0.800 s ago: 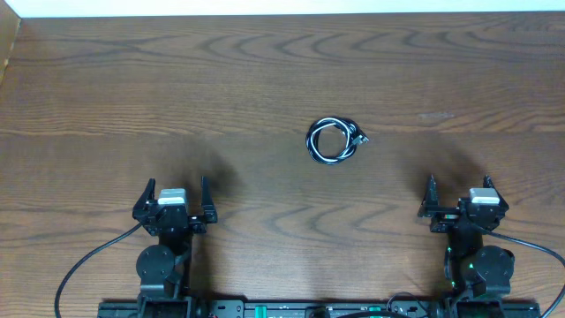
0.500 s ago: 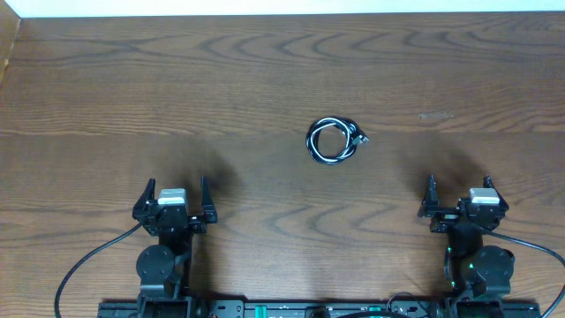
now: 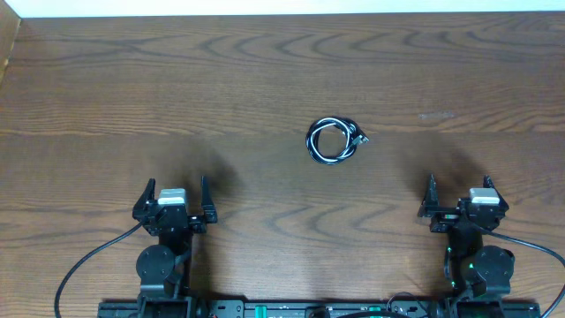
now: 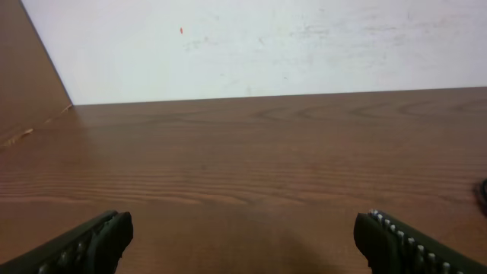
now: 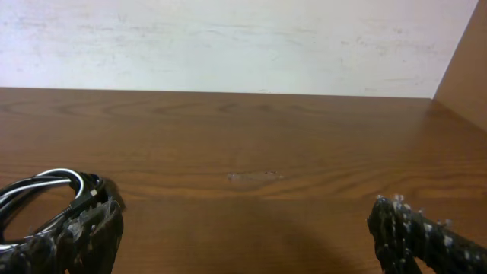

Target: Untangle cables

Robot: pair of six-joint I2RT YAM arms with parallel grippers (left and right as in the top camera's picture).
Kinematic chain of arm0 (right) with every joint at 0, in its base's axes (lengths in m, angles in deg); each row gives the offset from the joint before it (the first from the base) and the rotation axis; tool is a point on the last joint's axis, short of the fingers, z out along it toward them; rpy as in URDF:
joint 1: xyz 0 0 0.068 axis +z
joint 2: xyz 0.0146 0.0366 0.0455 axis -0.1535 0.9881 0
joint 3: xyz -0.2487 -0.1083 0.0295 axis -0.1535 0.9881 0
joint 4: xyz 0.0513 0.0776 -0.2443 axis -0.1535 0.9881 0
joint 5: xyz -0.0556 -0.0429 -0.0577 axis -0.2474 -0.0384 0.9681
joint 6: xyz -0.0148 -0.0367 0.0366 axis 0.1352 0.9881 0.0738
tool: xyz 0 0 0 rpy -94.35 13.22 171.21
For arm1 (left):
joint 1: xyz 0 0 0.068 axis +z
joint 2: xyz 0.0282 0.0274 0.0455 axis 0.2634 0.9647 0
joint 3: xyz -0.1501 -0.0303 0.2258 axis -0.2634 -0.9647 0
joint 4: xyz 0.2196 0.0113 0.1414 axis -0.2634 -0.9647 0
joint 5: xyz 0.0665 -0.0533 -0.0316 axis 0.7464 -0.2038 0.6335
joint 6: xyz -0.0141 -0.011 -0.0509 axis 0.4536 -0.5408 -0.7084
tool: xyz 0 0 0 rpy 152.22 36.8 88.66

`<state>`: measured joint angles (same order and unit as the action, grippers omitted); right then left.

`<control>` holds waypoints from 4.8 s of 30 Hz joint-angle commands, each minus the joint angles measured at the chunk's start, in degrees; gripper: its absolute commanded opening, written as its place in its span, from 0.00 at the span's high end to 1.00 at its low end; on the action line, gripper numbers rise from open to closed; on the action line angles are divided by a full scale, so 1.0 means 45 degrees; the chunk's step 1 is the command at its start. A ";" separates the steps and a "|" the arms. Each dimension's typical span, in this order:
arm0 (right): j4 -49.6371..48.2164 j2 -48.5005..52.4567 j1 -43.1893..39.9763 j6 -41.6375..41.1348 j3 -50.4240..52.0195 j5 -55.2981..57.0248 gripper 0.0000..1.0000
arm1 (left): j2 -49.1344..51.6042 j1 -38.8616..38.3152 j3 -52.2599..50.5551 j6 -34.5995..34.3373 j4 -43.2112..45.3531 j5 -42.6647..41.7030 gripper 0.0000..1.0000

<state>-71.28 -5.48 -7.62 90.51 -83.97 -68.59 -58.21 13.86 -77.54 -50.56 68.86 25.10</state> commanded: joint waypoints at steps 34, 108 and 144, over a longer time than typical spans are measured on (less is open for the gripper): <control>-0.0039 -0.0121 -0.0058 0.0194 0.0078 -0.0078 0.01 | -0.0063 -0.0053 -0.0301 0.0039 -0.0413 -0.0073 0.02; -0.0005 -0.0121 -0.0058 -0.0165 0.0078 -0.1311 0.01 | 0.1248 -0.0063 0.5799 -0.1705 -0.6169 -0.1836 0.02; 0.8281 0.3619 -0.0058 -0.1277 -1.0880 -0.2696 0.01 | 0.8942 -0.0063 1.1987 -0.1841 -1.1220 -0.3740 0.02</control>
<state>-35.72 6.17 -7.64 85.06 -126.50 -79.63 -17.69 13.86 -24.98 -58.31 18.46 9.80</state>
